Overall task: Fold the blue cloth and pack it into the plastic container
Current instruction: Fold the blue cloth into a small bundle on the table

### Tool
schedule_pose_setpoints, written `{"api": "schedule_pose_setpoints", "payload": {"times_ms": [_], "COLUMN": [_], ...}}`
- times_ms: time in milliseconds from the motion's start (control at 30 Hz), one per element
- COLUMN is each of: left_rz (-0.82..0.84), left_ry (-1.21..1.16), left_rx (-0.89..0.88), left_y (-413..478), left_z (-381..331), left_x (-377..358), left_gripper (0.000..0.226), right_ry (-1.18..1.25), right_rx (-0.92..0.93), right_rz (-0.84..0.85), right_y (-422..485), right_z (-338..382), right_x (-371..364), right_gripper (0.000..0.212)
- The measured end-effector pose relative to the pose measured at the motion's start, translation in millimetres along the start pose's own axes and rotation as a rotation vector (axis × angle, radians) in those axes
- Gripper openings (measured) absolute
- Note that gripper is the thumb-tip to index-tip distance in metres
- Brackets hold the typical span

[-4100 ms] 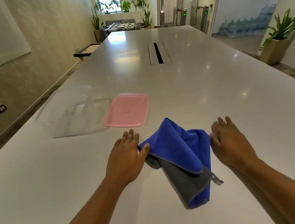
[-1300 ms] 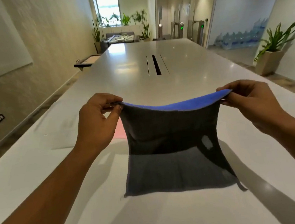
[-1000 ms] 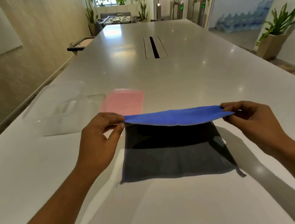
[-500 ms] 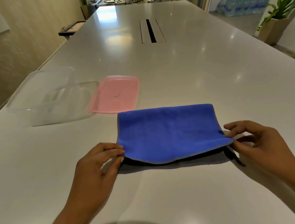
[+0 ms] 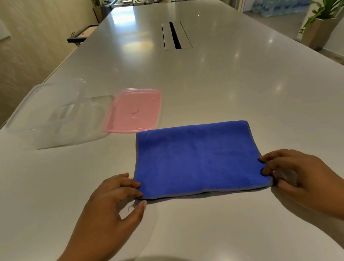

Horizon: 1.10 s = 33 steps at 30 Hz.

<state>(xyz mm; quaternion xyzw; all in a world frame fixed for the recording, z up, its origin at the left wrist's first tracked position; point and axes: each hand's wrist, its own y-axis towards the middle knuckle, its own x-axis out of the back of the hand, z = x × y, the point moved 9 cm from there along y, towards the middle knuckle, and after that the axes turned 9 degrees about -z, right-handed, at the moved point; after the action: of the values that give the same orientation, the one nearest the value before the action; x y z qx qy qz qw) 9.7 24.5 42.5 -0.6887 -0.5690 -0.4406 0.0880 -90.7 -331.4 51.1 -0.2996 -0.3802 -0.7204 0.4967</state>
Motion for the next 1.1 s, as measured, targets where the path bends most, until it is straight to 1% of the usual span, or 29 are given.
{"api": "schedule_pose_setpoints", "payload": {"times_ms": [33, 133, 200, 267, 367, 467, 567, 633, 767, 1100], "left_rz": [0.009, 0.010, 0.005, 0.014, 0.058, 0.120, 0.192, 0.198, 0.175, 0.166], "left_ry": [0.011, 0.025, 0.042, 0.055, 0.133, 0.216, 0.288, 0.321, 0.346, 0.336], "left_rx": [-0.007, -0.042, -0.097, -0.145, -0.162, -0.160, -0.127, -0.109, -0.117, -0.090], "left_y": [3, 20, 39, 62, 94, 107, 102, 99, 100, 99], "left_z": [-3, -19, -37, -54, -68, -63, -40, -26, -20, -19], "left_x": [2, 5, -2, -21, -60, -94, -113, -116, -116, -116], "left_gripper": [0.011, 0.025, 0.026, 0.028, 0.039, 0.049, 0.056, 0.061, 0.070, 0.082], "right_ry": [-0.018, -0.031, -0.009, -0.011, -0.044, -0.109, -0.214, -0.270, -0.324, -0.380], "right_rx": [0.002, 0.015, 0.045, 0.104, 0.141, 0.165, 0.130, 0.091, 0.062, -0.119], "right_rz": [0.011, -0.031, -0.080, -0.119, -0.072, 0.000, 0.084, 0.123, 0.113, 0.044], "right_y": [1, 13, 29, 48, 73, 87, 91, 89, 88, 82], "right_z": [1, 15, 35, 61, 96, 114, 102, 87, 70, 7], "right_x": [1, 9, 9, -1, -38, -79, -112, -124, -124, -83], "right_gripper": [0.035, 0.027, 0.021, 0.021, 0.036, 0.053, 0.064, 0.073, 0.088, 0.095]}}
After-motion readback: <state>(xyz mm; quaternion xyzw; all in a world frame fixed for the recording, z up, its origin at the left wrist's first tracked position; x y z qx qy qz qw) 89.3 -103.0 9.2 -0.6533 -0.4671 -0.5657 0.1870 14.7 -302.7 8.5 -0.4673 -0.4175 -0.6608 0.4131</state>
